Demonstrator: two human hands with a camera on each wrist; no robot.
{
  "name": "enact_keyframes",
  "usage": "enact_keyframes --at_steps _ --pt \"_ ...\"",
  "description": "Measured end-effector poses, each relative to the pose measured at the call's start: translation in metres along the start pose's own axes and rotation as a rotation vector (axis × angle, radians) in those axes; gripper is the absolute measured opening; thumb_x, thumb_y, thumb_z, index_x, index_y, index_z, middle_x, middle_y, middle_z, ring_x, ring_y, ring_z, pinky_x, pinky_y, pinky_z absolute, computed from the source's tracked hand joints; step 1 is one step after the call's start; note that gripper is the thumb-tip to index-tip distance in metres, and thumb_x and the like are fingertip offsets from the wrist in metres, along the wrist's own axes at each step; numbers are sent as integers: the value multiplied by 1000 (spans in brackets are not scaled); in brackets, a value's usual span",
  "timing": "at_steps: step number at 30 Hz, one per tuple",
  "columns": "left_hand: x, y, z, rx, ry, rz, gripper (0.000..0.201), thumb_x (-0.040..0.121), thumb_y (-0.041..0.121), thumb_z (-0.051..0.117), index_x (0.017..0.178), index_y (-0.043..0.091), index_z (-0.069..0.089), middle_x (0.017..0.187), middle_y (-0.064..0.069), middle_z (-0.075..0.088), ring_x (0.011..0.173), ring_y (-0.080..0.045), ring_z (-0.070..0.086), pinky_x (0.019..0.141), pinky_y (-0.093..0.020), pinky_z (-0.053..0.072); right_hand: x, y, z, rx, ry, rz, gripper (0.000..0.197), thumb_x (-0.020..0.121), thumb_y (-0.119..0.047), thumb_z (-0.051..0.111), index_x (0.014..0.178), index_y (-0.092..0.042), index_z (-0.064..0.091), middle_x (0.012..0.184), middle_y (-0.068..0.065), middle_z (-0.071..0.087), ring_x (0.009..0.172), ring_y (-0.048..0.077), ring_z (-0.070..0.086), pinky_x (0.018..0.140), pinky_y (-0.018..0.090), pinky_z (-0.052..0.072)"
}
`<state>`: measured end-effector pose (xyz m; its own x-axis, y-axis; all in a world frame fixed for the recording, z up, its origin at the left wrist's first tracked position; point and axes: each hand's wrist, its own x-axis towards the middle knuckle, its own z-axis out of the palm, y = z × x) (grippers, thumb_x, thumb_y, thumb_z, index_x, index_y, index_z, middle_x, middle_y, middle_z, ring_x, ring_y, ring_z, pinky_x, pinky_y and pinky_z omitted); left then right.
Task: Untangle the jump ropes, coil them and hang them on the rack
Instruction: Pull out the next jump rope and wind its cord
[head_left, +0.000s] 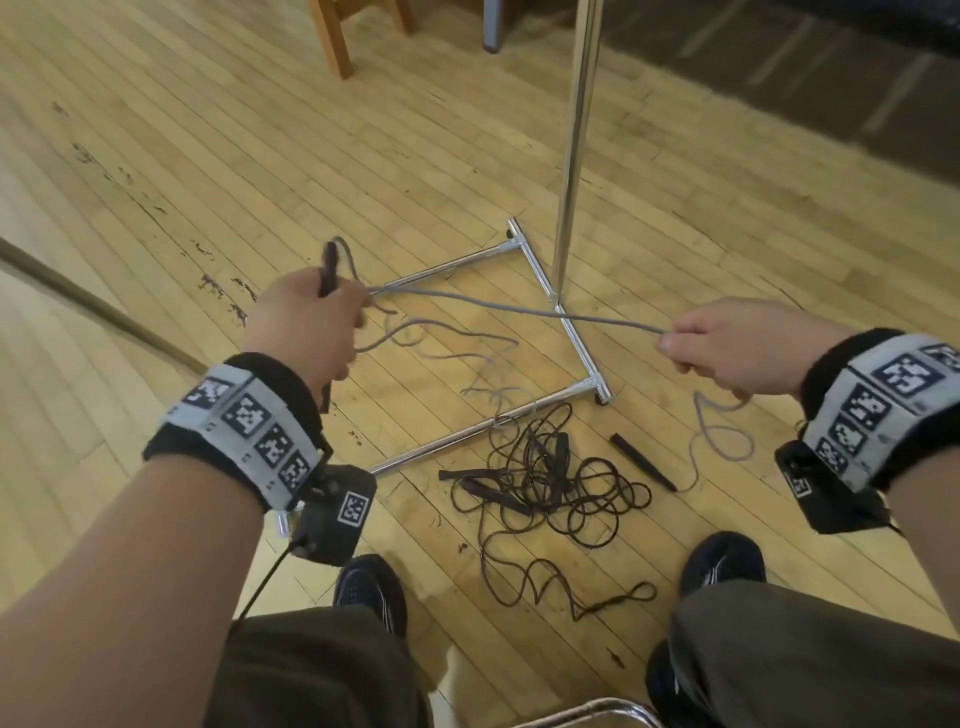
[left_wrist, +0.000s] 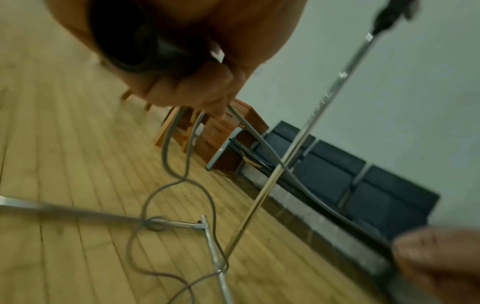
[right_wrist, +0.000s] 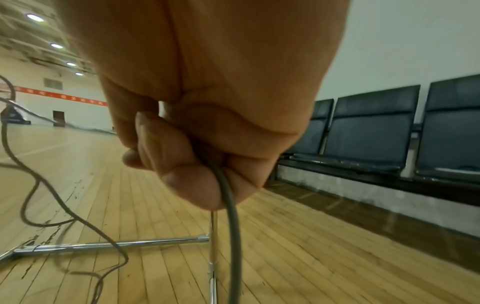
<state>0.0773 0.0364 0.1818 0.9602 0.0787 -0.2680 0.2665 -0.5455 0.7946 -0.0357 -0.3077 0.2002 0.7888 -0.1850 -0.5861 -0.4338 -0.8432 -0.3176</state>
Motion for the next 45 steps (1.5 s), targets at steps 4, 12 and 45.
enact_keyframes --at_steps 4,12,45 --pt "-28 11 25 197 -302 229 22 105 42 58 125 43 68 77 10 72 48 -3 63 45 -17 50 -10 -33 5 13 -16 -140 36 103 -42 46 84 -19 65 65 -2 52 57 16 46 54 36 41" --pt "-52 28 51 33 -811 328 19 103 35 65 89 24 74 69 5 66 44 -11 49 44 -23 41 -27 -69 15 343 -159 -385 25 100 -35 60 88 -15 69 64 1 48 57 18 43 58 37 41" --pt "-37 29 41 -46 -67 234 18 105 34 54 114 40 68 80 10 68 55 -9 60 57 -41 60 -18 -66 16 -39 -80 -158 32 103 -32 48 81 -19 68 47 -9 41 36 5 32 45 26 30"
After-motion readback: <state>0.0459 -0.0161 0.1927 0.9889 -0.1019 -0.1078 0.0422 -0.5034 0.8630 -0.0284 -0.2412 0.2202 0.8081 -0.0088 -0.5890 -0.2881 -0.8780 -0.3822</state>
